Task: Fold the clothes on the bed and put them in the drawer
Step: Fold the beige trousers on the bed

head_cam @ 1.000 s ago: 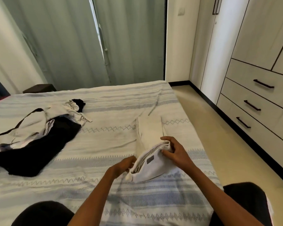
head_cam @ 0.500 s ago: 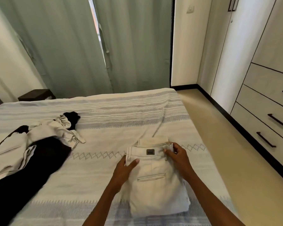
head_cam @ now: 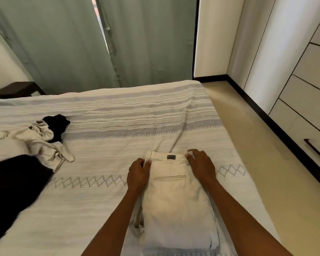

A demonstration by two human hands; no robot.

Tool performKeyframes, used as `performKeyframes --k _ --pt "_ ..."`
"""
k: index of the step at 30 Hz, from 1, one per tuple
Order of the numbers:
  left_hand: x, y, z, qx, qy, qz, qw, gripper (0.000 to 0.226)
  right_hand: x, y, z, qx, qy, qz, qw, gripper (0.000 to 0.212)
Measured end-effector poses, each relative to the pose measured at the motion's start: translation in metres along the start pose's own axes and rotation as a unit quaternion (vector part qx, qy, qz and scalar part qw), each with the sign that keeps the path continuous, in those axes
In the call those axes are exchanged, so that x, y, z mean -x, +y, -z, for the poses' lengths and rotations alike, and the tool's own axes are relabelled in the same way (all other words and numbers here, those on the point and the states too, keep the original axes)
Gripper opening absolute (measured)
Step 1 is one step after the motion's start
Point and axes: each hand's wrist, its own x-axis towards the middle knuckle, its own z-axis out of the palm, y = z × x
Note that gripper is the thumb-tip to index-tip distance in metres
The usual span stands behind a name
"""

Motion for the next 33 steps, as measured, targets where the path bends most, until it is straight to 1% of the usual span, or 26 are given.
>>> performKeyframes --k 3,5,8,10,12,14,15,16,18,20,23,26,27,29,31,33 --pt "0.003 0.004 0.003 0.020 0.004 0.007 1.000 0.030 -0.003 0.000 -0.003 0.015 -0.009 -0.020 1.000 0.051" --pt "0.010 0.007 0.010 0.042 -0.012 0.004 0.999 0.031 0.004 -0.003 0.001 -0.012 -0.007 -0.038 0.999 0.064" --pt "0.030 0.007 0.023 0.040 -0.027 -0.028 0.998 0.033 0.028 -0.009 0.010 -0.048 0.005 -0.035 0.998 0.068" --pt "0.054 0.008 0.036 0.032 -0.022 -0.065 0.997 0.029 0.052 -0.012 0.016 -0.031 -0.009 -0.016 0.999 0.069" --pt "0.083 0.016 0.050 0.030 -0.003 -0.088 0.996 0.019 0.076 -0.017 0.023 -0.021 -0.031 -0.011 0.999 0.073" --pt "0.122 0.026 0.068 0.039 0.037 -0.076 0.996 0.007 0.107 -0.020 0.032 -0.047 -0.024 -0.017 0.998 0.075" --pt "0.139 0.028 0.075 0.050 0.049 -0.054 0.996 0.014 0.121 -0.019 0.037 -0.069 -0.012 -0.033 0.997 0.074" --pt "0.155 0.031 0.080 0.056 0.045 -0.016 0.997 0.022 0.134 -0.017 0.042 -0.097 0.000 -0.055 0.994 0.072" --pt "0.183 0.024 0.089 0.052 0.015 0.041 0.998 0.036 0.165 -0.011 0.047 -0.138 0.018 -0.094 0.986 0.065" --pt "0.204 0.011 0.093 0.080 -0.030 0.071 0.994 0.043 0.196 -0.002 0.050 -0.160 0.018 -0.111 0.981 0.056" --pt "0.226 -0.007 0.093 0.118 -0.086 0.063 0.987 0.044 0.233 0.008 0.054 -0.202 0.004 -0.146 0.968 0.048" --pt "0.239 -0.010 0.092 0.112 -0.115 0.028 0.987 0.024 0.260 0.017 0.061 -0.216 -0.012 -0.137 0.967 0.042" --pt "0.236 -0.011 0.090 0.113 -0.119 0.020 0.986 0.021 0.261 0.017 0.061 -0.224 -0.018 -0.131 0.966 0.040" --pt "0.241 -0.012 0.088 0.122 -0.113 0.010 0.986 0.031 0.268 0.016 0.064 -0.229 -0.031 -0.124 0.965 0.037" --pt "0.248 -0.010 0.083 0.136 -0.092 0.030 0.986 0.043 0.268 0.014 0.064 -0.230 -0.038 -0.127 0.964 0.032" --pt "0.258 -0.008 0.081 0.123 -0.073 0.068 0.987 0.054 0.270 0.010 0.065 -0.217 -0.037 -0.129 0.967 0.031"
